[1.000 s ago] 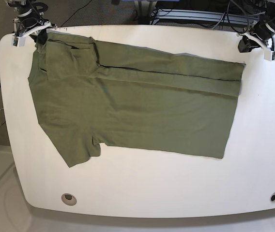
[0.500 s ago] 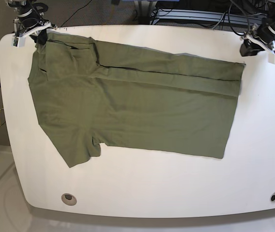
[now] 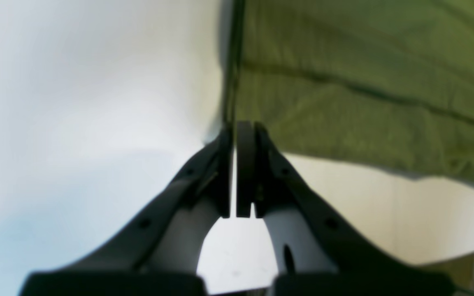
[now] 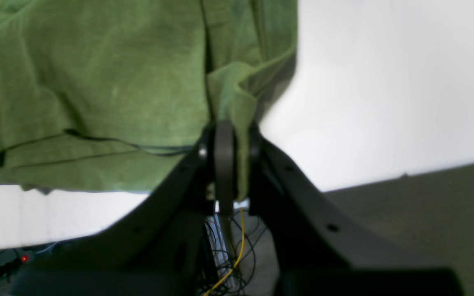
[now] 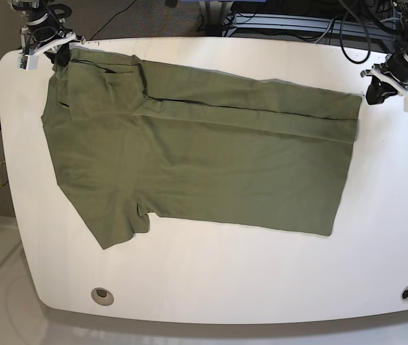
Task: Fold the T-shirt properly
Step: 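Lower both grippers onto the two corners of the folded shirt edge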
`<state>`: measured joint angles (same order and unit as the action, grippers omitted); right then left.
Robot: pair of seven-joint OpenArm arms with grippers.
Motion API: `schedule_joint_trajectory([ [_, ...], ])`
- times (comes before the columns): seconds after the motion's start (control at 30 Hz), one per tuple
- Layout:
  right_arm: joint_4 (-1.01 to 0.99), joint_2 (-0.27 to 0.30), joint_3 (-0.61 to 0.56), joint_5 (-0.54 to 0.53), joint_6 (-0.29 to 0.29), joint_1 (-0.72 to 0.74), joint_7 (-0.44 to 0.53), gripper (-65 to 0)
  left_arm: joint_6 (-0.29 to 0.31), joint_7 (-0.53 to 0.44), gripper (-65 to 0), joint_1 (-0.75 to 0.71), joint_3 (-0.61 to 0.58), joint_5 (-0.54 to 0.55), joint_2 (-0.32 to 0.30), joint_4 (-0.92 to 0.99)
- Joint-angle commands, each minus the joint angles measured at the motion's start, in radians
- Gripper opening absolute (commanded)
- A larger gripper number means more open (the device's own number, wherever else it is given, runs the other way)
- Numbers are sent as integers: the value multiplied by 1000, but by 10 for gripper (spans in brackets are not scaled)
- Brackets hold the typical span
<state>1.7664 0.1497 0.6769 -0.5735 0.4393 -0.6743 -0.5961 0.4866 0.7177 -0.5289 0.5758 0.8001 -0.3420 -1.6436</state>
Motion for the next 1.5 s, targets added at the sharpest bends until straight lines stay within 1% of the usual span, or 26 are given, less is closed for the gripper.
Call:
schedule_joint_trajectory([
  [0.0, 19, 15, 7, -9, 9, -6, 19, -650, 3, -11, -650, -13, 24, 9, -12, -24],
  [0.03, 22, 16, 9, -9, 8, -6, 17, -650, 8, -20, -640, -24, 23, 10, -8, -24],
  [0.07, 24, 17, 11, -9, 6, -5, 16, -650, 14, -29, -594, -35, 21, 12, -4, -24],
  [0.13, 24, 18, 11, -10, 4, -5, 15, -650, 15, -30, -551, -39, 24, 11, -2, -23],
  [0.23, 24, 18, 12, -8, 2, -6, 15, -646, 16, -31, -500, -46, 22, 13, 3, -17],
  [0.4, 23, 19, 12, -5, 1, -9, 12, -620, 23, -27, -404, -56, 12, 15, 13, -13],
  [0.47, 19, 14, 12, -2, 0, -8, 6, -638, 41, -33, -301, -41, 3, 23, 4, -13],
  [0.6, 19, 14, 13, -1, 2, -6, 8, -644, 48, -23, -258, -36, -4, 28, 2, -12],
  [0.73, 20, 15, 12, -3, 3, -5, 6, -649, 50, -9, -245, -27, -7, 34, -1, -5],
  [0.8, 16, 14, 17, -6, 4, -4, 6, -650, 49, -4, -235, 3, -10, 26, -8, 7],
  [1.0, 17, 13, 17, -7, 4, -2, 7, -650, 48, -6, -252, 33, -19, 23, -9, 20],
  [1.13, 17, 12, 16, -6, 4, -1, 5, -650, 45, -15, -300, 58, -30, 15, -9, 35],
  [1.2, 20, 12, 12, -12, 5, 1, 5, -650, 39, -24, -402, 76, -42, -9, -1, 41],
  [1.27, 22, 12, 12, -13, 4, 1, 4, -650, 36, -33, -470, 82, -44, -18, -1, 46],
  [1.33, 22, 12, 13, -13, 4, 2, 4, -650, 35, -37, -517, 91, -45, -32, -1, 50],
  [1.47, 21, 12, 14, -13, 5, 2, 3, -650, 35, -45, -583, 99, -49, -46, -2, 50],
])
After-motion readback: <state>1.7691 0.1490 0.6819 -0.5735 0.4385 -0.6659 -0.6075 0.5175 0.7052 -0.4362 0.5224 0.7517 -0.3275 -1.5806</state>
